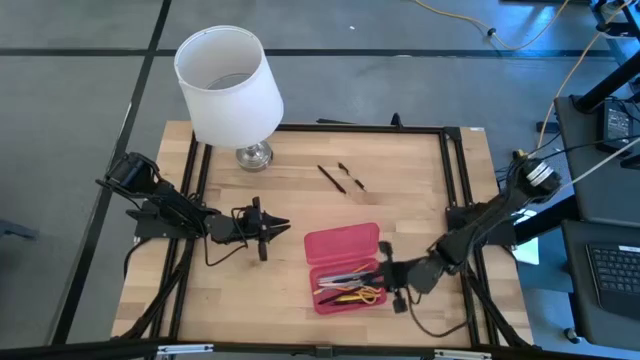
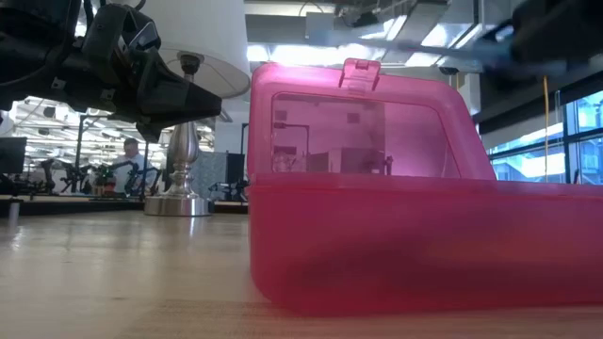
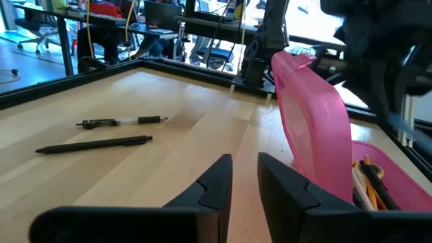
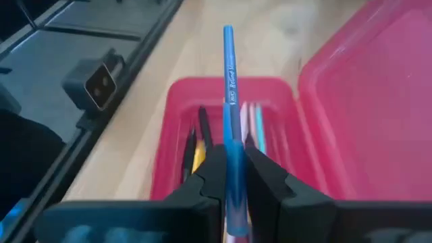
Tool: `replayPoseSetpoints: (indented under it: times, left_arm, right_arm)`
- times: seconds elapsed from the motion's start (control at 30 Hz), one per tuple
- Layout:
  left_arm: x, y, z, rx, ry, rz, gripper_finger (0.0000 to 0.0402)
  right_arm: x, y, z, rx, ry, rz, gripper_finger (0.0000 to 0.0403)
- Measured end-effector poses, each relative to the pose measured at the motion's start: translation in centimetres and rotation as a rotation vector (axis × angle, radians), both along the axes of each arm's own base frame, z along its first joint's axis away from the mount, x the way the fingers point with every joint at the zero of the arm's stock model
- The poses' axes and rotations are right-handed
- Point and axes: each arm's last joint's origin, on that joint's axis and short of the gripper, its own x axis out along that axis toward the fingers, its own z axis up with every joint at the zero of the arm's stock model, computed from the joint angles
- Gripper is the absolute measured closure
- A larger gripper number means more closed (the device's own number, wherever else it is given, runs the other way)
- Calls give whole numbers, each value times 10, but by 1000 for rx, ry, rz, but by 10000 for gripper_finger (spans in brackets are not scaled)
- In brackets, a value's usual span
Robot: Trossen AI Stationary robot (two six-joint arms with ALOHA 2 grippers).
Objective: Pick & place school supplies into a supply box
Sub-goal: Put the blue pen into the pink supply box, then put the black pen into the pink supply box
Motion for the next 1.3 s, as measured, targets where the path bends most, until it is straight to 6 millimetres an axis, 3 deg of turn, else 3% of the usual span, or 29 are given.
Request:
replayPoseSetpoints:
  times: [0.37, 0.97, 1.13, 1.3]
  left_arm:
    - [0, 0, 0, 0, 0, 0, 339]
    - [0, 0, 0, 0, 0, 0, 338]
    - [0, 0, 0, 0, 0, 0, 340]
    - [0, 0, 0, 0, 0, 0, 335]
  right_arm:
    - [9, 8, -42, 15, 112, -38, 361]
    - [8, 8, -50, 5, 165, -11, 313]
    - [2, 5, -33, 9, 156, -4, 301]
    - [-25, -8, 0, -22, 214, 52, 300]
